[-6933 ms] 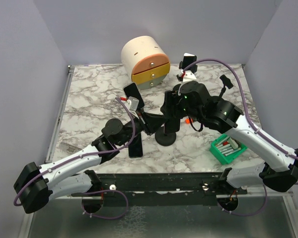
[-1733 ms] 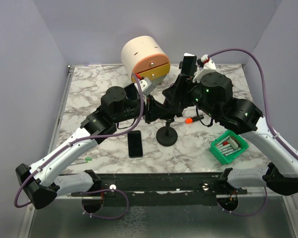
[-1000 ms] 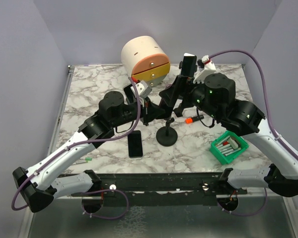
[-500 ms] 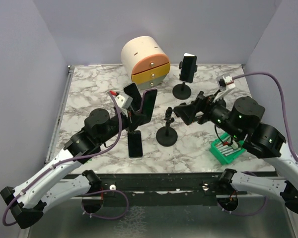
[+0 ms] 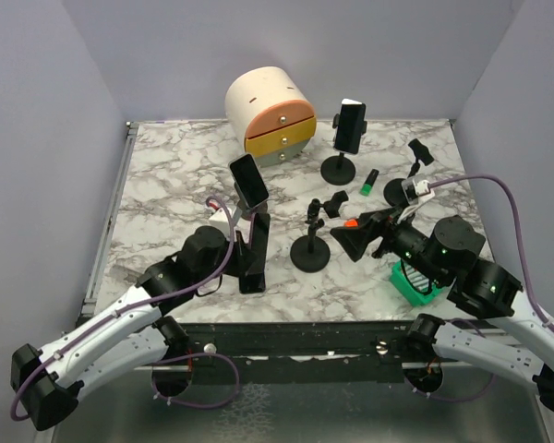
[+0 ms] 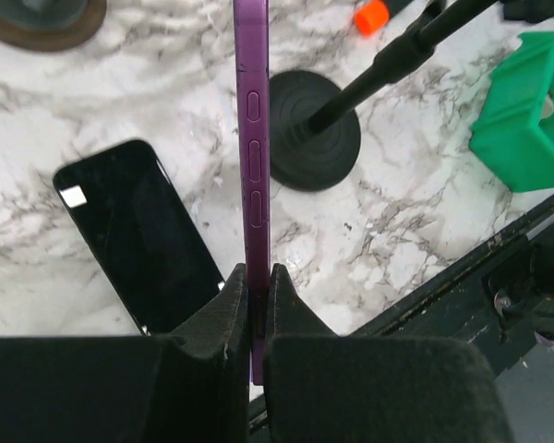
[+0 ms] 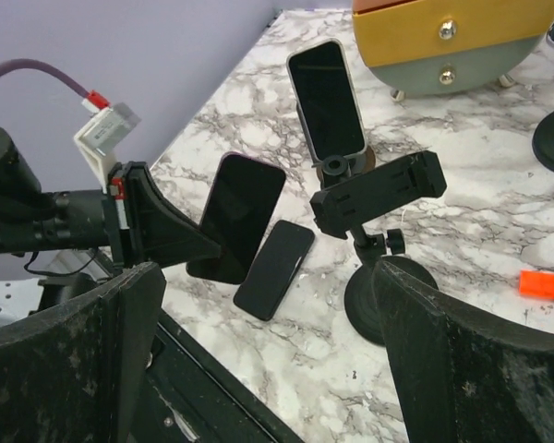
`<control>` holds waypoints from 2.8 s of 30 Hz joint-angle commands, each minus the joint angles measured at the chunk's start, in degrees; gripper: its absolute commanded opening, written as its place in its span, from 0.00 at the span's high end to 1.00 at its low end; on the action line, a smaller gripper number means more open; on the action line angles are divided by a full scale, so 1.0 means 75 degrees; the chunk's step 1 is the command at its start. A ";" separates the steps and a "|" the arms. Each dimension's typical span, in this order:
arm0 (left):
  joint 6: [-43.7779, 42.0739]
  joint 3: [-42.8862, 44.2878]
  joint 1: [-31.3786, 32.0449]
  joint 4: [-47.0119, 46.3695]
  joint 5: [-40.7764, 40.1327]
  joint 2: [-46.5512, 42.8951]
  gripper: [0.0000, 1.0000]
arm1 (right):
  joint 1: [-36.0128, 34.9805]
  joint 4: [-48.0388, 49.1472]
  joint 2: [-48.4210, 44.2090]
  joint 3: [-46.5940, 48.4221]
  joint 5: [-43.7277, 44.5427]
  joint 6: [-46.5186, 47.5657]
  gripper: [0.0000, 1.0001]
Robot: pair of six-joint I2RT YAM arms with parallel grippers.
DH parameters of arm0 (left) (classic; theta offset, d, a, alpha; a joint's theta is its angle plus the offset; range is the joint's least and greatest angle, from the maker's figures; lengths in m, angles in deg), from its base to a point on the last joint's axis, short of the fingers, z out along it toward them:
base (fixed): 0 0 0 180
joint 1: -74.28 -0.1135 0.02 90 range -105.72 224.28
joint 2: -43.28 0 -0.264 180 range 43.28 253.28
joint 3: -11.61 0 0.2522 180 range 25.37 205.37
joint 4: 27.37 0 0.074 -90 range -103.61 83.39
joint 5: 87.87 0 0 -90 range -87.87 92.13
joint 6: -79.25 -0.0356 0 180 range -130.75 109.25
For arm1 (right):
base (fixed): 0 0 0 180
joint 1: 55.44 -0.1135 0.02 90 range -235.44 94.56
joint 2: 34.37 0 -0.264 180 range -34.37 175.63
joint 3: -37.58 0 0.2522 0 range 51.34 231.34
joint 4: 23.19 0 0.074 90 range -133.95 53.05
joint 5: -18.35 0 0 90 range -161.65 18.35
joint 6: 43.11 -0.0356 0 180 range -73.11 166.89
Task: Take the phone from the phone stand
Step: Place the phone at the center of the board.
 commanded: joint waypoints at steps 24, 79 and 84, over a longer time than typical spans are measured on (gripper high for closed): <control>0.2008 -0.0872 0.0005 -0.0810 -0.0180 0.0599 1.00 | 0.0005 0.0533 0.0129 -0.0454 0.1731 -0.0433 0.20; 0.0517 0.0590 -0.3236 0.2557 0.1978 0.2932 1.00 | 0.0006 0.0790 -0.0592 -0.1104 0.0914 -0.0416 0.18; 0.0504 0.0581 -0.3239 0.2548 0.2011 0.2975 0.98 | 0.0005 0.0810 -0.0535 -0.1117 0.0894 -0.0428 0.18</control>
